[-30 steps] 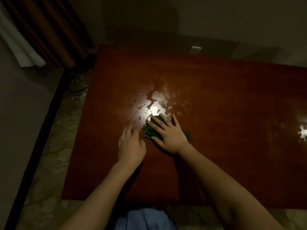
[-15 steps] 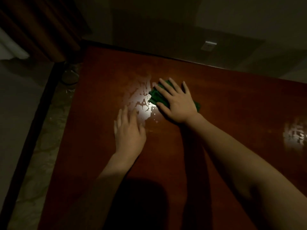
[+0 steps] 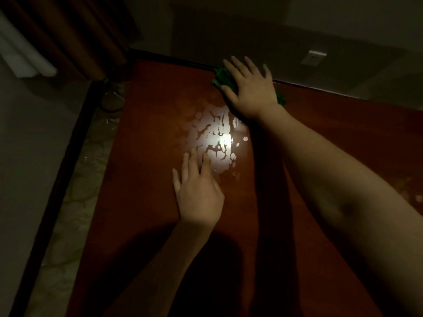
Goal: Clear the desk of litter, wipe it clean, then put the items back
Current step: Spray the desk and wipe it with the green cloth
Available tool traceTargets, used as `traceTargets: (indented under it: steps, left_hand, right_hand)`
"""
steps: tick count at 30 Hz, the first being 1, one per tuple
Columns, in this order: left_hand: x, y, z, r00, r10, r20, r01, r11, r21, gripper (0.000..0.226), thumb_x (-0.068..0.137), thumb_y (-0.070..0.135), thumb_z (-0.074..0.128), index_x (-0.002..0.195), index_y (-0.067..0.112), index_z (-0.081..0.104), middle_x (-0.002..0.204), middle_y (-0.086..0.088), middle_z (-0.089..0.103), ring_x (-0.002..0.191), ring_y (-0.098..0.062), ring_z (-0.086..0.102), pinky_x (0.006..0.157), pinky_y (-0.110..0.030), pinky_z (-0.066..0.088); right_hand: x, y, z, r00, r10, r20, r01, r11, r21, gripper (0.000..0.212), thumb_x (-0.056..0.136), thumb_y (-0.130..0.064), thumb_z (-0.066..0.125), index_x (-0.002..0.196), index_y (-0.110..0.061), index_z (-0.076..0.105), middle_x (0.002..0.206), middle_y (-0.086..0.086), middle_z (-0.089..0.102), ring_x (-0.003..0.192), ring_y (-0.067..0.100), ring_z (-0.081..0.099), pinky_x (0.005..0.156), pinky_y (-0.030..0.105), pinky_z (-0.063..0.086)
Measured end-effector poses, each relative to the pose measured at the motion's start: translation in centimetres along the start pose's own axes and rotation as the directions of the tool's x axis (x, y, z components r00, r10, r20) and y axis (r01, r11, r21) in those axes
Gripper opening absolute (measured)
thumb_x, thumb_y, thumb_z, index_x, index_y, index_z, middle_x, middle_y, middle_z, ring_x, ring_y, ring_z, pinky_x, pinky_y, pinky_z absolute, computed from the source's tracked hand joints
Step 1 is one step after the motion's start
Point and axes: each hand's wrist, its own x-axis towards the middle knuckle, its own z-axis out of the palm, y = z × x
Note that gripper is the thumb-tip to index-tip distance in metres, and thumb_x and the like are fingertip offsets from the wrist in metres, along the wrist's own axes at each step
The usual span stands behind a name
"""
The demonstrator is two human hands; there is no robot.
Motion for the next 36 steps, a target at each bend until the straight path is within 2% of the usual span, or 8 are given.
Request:
traceTargets:
  steps: [3,6,9,17,22,27,30,36]
  left_hand:
    - [0.2,-0.7,-1.0,0.997,0.039,0.064,-0.040,0.999,0.008,0.055,0.099,0.018,0.033,0.151,0.021,0.016,0.160,-0.001,0.005,0.147,-0.016,-0.002,0.118,-0.039,0.000]
    - [-0.4,-2.2,-1.9,0.994,0.077,0.077,-0.076,0.997,-0.023,0.055,0.098,0.014,0.036,0.150,0.019,0.020,0.158,0.000,0.013,0.146,-0.015,0.006,0.120,-0.037,0.007]
    - [-1.9,-4.4,-2.6,0.998,0.040,0.048,-0.038,0.998,-0.048,0.054,0.098,0.013,0.038,0.150,0.017,0.022,0.158,0.000,0.016,0.146,-0.016,0.008,0.119,-0.034,0.008]
    - [-9.3,-10.1,-3.7,0.997,0.016,0.078,-0.012,0.998,-0.056,0.055,0.099,0.018,0.037,0.151,0.014,0.017,0.158,-0.005,0.012,0.146,-0.020,0.002,0.119,-0.035,0.007]
    - [-14.7,-14.5,-5.3,0.996,0.003,0.086,0.006,0.995,-0.100,0.055,0.100,0.019,0.034,0.151,0.014,0.014,0.158,-0.004,0.013,0.146,-0.018,0.002,0.120,-0.036,0.007]
    - [-19.0,-18.8,-6.1,0.991,0.001,0.131,0.011,0.996,-0.092,0.056,0.099,0.020,0.036,0.151,0.015,0.015,0.157,-0.005,0.015,0.146,-0.021,0.005,0.119,-0.038,0.010]
    - [-20.9,-20.4,-6.2,0.988,0.020,0.154,-0.009,0.997,-0.076,0.056,0.099,0.020,0.036,0.151,0.014,0.016,0.157,-0.006,0.016,0.145,-0.022,0.006,0.118,-0.038,0.011]
    - [-24.0,-22.3,-6.7,0.981,0.060,0.183,-0.044,0.995,-0.087,0.057,0.099,0.021,0.037,0.151,0.015,0.014,0.157,-0.007,0.016,0.145,-0.023,0.007,0.119,-0.039,0.011]
  right_hand:
    - [-0.8,-1.2,0.2,0.998,-0.064,0.005,0.064,0.998,-0.014,0.061,0.098,-0.057,0.023,0.152,-0.034,0.008,0.161,-0.003,0.007,0.148,0.024,0.002,0.116,0.052,0.003]
    - [-2.5,-2.5,0.4,0.993,-0.110,0.034,0.111,0.993,-0.030,0.061,0.097,-0.059,0.022,0.152,-0.037,0.005,0.161,-0.005,0.002,0.148,0.023,-0.003,0.117,0.051,0.001]
    - [-5.1,-4.5,1.0,0.985,-0.169,0.037,0.170,0.985,-0.034,0.061,0.097,-0.060,0.021,0.151,-0.038,0.004,0.161,-0.006,0.002,0.148,0.021,-0.003,0.117,0.050,0.001]
    - [-16.0,-11.6,3.6,0.977,-0.191,0.092,0.196,0.979,-0.049,0.061,0.097,-0.061,0.017,0.151,-0.038,0.001,0.160,-0.008,0.000,0.147,0.020,-0.005,0.116,0.047,-0.005]
    - [-24.3,-16.4,5.5,0.971,-0.214,0.105,0.218,0.975,-0.033,0.061,0.096,-0.061,0.019,0.150,-0.037,0.003,0.157,-0.009,-0.001,0.146,0.018,-0.007,0.118,0.050,0.002]
    - [-32.7,-21.0,7.5,0.975,-0.200,0.098,0.205,0.978,-0.040,0.060,0.097,-0.060,0.021,0.150,-0.037,0.008,0.157,-0.009,0.005,0.147,0.019,-0.003,0.117,0.045,-0.002]
    - [-37.2,-23.4,8.6,0.976,-0.200,0.090,0.204,0.978,-0.039,0.059,0.098,-0.058,0.022,0.151,-0.036,0.012,0.158,-0.007,0.012,0.147,0.021,0.002,0.116,0.047,0.004]
    - [-42.8,-26.9,9.6,0.974,-0.201,0.106,0.204,0.979,-0.021,0.059,0.098,-0.057,0.025,0.152,-0.036,0.012,0.159,-0.007,0.012,0.147,0.021,0.001,0.114,0.049,0.009]
